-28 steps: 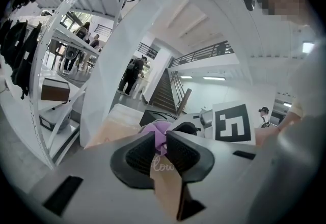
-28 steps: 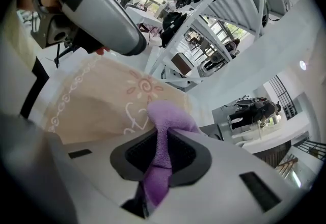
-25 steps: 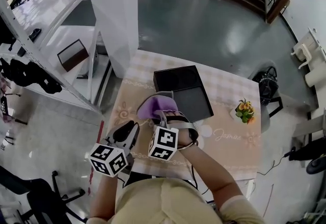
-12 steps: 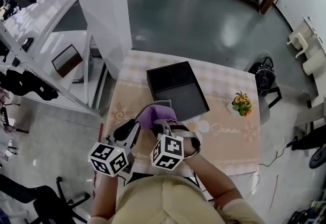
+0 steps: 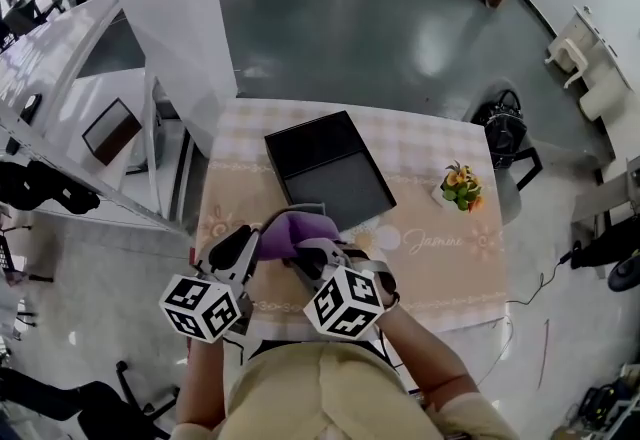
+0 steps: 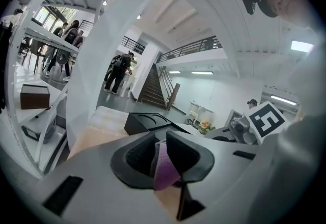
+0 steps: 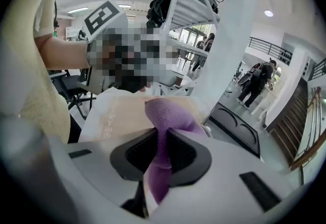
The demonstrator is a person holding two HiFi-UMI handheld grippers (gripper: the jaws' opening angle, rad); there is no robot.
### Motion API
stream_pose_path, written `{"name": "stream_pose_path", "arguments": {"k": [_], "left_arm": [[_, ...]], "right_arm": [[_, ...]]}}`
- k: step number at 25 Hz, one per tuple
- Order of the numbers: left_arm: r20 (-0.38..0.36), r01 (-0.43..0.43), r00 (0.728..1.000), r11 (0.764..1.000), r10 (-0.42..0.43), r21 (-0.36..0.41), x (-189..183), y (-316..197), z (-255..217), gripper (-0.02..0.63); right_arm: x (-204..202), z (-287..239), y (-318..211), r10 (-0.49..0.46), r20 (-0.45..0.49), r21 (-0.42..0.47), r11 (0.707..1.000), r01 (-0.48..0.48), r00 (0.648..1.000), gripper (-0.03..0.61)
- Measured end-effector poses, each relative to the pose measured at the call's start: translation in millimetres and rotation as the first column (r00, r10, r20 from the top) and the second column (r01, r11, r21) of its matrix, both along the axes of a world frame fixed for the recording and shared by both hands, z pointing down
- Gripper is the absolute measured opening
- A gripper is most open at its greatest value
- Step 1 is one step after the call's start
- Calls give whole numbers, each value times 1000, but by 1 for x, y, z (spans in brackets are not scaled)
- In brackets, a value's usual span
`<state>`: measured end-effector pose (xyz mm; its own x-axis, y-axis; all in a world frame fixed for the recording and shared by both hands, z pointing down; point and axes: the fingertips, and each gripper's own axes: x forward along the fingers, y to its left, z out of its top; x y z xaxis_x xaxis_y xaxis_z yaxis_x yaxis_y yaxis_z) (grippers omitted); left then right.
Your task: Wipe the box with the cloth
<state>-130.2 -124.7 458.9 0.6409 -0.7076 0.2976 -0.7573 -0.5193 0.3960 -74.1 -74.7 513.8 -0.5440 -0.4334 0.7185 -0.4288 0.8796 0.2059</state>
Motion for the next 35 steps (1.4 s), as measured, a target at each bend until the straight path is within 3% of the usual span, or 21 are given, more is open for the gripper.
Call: {"name": "stream_pose_path", "arguments": {"k": [7,17,25,27,31,35], "left_arm": [[14,-29,999,999,29,18,7,-5,-5,74],[22,-46,999,998,46,42,15,-8,-10,74],[32,-78,997,996,77,36,23,-6,-9,74],[44,-75,996,997,73,35,23,-6,-7,74],[61,-68,996,997,66,34,24,-4,-1,74],[61,-68,996,998,67,13,28,1,9,74]], "right_arm": [[22,-23,18,3,102,-32,999,1,995,72],[54,-75,34,30,280,-26,999,-23,960,72],[53,-100,57,-68,408,-48,994,96,910,72],[53,-92,58,-70,406,-64,992,104,911,72],[56,-47,51,-41,319,-85,994,72,947,72],[60,-5,30,14,225,-29,1000,-8,974,72]]}}
